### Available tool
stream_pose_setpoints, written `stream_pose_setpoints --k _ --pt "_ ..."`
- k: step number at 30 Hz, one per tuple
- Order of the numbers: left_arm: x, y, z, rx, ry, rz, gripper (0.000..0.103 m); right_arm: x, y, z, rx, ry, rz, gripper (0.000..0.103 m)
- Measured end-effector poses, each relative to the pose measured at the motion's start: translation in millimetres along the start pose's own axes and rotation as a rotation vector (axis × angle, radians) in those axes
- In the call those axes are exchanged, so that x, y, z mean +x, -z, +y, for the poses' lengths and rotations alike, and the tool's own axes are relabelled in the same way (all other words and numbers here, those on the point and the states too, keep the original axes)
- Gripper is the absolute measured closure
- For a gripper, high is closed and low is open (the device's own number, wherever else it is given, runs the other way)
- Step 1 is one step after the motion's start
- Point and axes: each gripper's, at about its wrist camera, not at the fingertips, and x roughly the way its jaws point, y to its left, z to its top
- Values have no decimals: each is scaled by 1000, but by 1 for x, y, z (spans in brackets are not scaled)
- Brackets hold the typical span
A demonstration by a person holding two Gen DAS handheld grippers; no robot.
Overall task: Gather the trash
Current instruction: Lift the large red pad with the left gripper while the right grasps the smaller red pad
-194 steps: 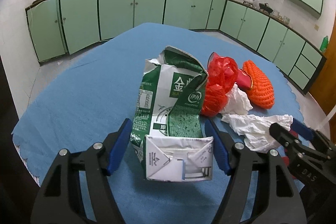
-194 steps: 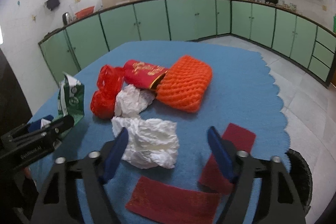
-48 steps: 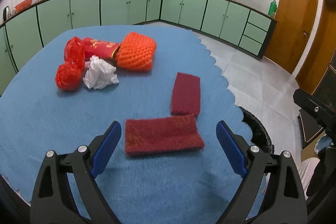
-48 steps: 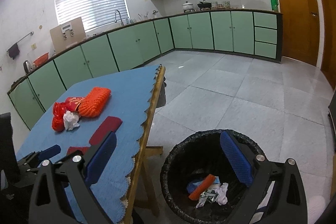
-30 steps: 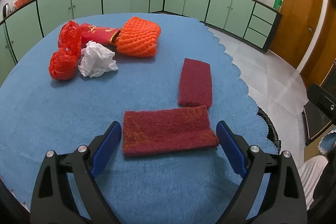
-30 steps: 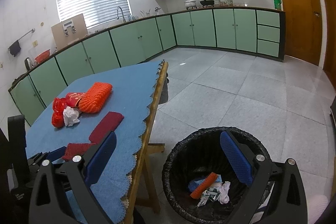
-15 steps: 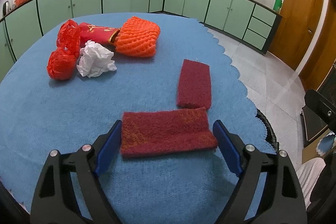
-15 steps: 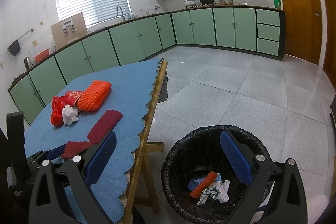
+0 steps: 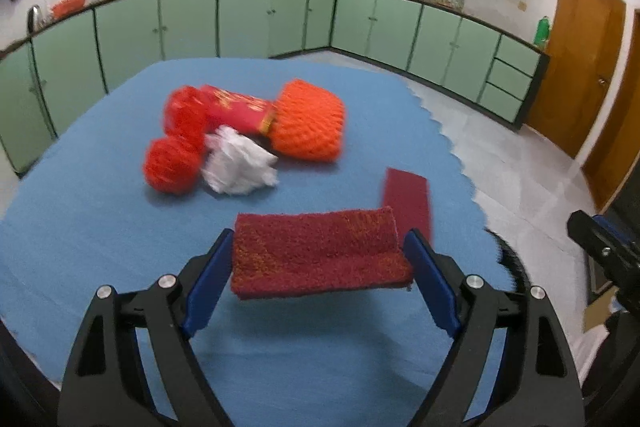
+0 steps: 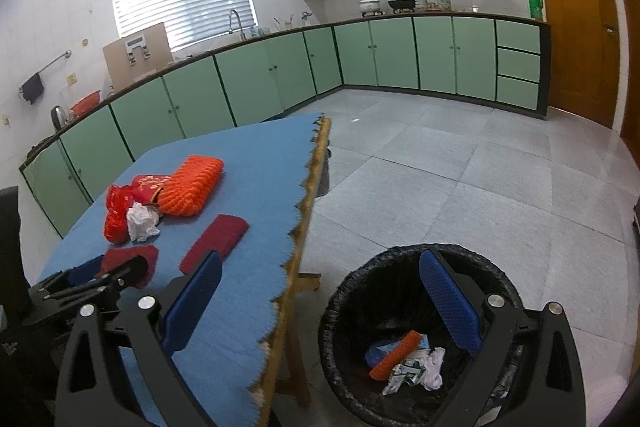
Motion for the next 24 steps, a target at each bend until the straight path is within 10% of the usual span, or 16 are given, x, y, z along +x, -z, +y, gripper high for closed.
stream_pose_setpoints --k 24 --pt "7 -14 94 -70 -82 20 21 80 3 89 -72 24 147 18"
